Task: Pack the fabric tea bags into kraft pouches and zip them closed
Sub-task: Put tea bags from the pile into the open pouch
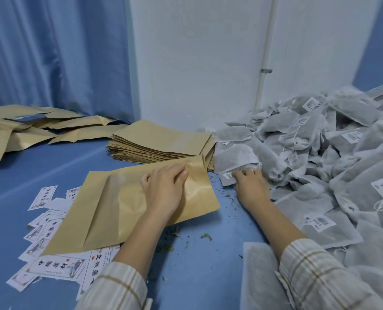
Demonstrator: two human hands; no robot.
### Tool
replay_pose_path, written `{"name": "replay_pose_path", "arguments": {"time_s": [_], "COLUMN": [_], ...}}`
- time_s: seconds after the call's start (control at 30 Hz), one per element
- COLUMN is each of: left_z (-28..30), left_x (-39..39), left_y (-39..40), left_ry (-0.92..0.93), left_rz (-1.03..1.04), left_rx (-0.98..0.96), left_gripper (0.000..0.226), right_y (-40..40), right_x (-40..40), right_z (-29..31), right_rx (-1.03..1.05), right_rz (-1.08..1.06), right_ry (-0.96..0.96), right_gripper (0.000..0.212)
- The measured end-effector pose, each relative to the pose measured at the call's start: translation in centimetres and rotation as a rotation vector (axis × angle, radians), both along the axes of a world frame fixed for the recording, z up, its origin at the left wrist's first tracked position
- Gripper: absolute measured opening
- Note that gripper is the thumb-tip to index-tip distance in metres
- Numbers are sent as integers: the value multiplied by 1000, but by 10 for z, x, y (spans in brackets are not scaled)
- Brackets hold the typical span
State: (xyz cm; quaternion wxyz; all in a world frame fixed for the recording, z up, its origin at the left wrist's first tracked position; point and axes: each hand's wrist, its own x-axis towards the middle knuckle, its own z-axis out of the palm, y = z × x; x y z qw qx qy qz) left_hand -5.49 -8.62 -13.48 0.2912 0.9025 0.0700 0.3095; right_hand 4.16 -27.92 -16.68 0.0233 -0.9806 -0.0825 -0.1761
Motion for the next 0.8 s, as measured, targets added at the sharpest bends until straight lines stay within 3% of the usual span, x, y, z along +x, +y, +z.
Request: {"name": "replay_pose_path", "arguments": {"time_s": [0.07,0.2,0.37,0.53,0.67,0.73,0.8], "left_z": [-2,-4,-1,5,11,11,11], "left_x": [4,10,11,6,7,6,5], "left_y": [-3,-4,3,6,7,4,1], "left_ry": [4,1,-22,-47,-38,-27,-9], "left_rz": [1,24,-10,-91,-143,-172,-198], "left_rx": [17,24,-69,-175,-168,-190,-220], "left_gripper": [27,29,28,26,26,25,25], "right_y": [-2,5,16,19,27,36,38], "right_x": [0,-17,-27,-26,-34,-44,-48], "right_z": [-2,13,17,15,24,28,31], "right_rx": [163,694,666,785,841,914,907], "right_rz": [78,283,592,600,741,781,749], "right_ry": [-95,-320,-405,-260,-213,6,295], "right_gripper": [34,22,29,26,21,26,47]}}
